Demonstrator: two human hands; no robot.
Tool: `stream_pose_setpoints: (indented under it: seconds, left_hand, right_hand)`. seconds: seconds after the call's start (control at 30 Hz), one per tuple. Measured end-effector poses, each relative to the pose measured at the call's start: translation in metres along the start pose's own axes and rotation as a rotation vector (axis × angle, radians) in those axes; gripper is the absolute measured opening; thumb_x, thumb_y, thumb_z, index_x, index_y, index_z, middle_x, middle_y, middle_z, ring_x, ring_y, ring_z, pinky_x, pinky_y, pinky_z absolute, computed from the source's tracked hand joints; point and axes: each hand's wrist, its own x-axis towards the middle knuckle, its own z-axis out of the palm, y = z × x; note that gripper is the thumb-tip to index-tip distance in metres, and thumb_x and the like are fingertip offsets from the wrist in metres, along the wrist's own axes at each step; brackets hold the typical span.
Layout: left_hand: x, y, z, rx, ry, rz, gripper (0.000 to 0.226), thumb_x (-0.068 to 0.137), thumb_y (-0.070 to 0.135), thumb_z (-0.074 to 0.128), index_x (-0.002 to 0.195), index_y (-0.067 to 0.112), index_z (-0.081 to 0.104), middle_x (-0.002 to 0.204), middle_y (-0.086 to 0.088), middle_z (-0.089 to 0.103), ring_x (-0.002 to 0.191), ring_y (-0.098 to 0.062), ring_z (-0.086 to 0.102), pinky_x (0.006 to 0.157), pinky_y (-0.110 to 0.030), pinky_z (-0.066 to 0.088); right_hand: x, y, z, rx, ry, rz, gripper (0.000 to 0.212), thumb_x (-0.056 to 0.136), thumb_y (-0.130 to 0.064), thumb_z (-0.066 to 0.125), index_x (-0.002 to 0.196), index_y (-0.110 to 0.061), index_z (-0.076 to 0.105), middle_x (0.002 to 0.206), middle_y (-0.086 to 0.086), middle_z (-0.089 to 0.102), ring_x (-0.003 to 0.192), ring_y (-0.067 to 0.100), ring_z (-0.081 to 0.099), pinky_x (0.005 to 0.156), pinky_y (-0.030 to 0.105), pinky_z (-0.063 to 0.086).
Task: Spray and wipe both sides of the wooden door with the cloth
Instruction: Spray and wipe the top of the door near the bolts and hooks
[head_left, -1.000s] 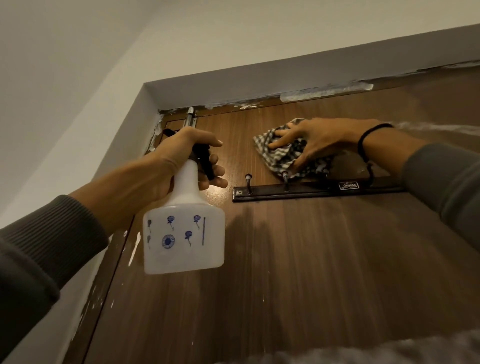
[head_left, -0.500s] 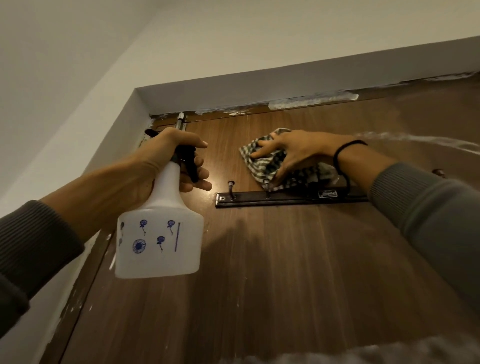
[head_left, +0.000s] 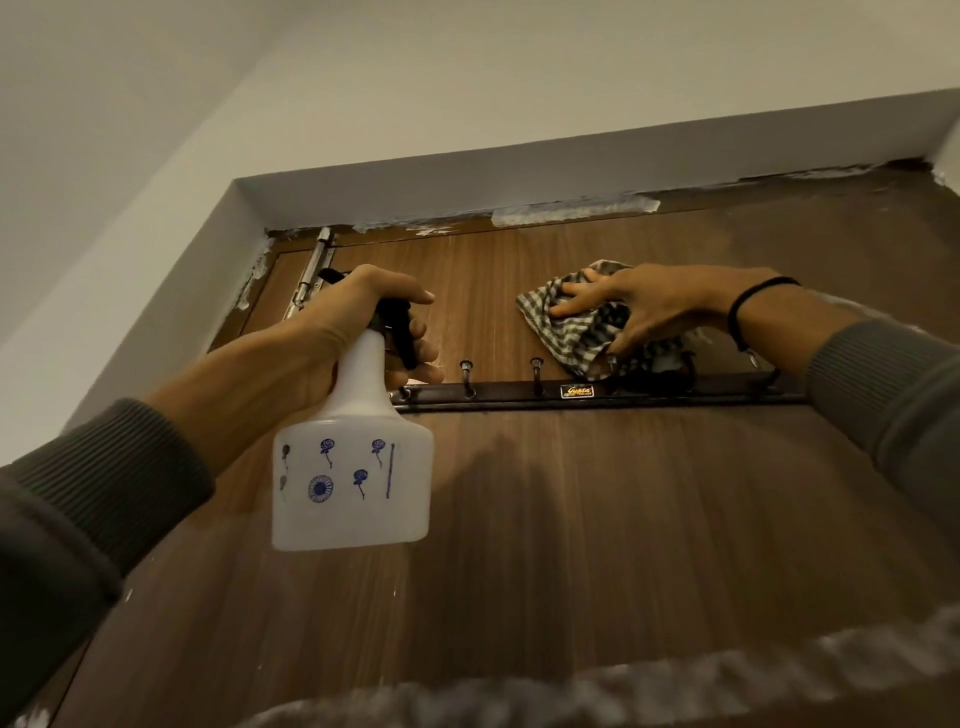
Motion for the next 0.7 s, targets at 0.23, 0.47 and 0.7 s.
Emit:
stream_pose_setpoints:
  seconds: [0.23,0.47,0.7]
  left_hand:
    - [-0.007,0.012,0.004,0.007,-0.022,-0.016,0.024,0.091,0.025,0.064,0.074,0.008,0.058,0.068,-0.009,0.063,0.056,-0.022,0.068,0.041,-0.025,0.051]
    - [0.008,0.019,0.035,-0.016,-0.089,0.009,0.024,0.091,0.025,0.064,0.073,0.009,0.06,0.067,-0.009,0.067,0.06,-0.024,0.07,0.055,-0.028,0.059]
    - [0.03,0.025,0.081,-0.062,-0.158,0.027,0.019,0.089,0.015,0.061,0.072,0.009,0.057,0.061,-0.007,0.061,0.053,-0.021,0.065,0.047,-0.026,0.054]
  right_hand:
    - [-0.033,0.003,-0.002,-0.102,0.08,0.045,0.082,0.084,-0.03,0.08,0.151,-0.048,0.036,0.164,-0.007,0.026,0.149,0.023,0.026,0.119,0.04,0.024]
    - [-0.049,0.014,0.011,-0.069,0.324,0.046,0.082,0.088,-0.001,0.067,0.158,-0.026,0.031,0.166,-0.003,0.021,0.154,0.02,0.016,0.123,0.034,0.017]
    - [-0.077,0.039,-0.018,0.105,0.7,0.235,0.079,0.088,-0.005,0.068,0.158,-0.015,0.032,0.166,0.006,0.023,0.154,0.027,0.02,0.123,0.035,0.019]
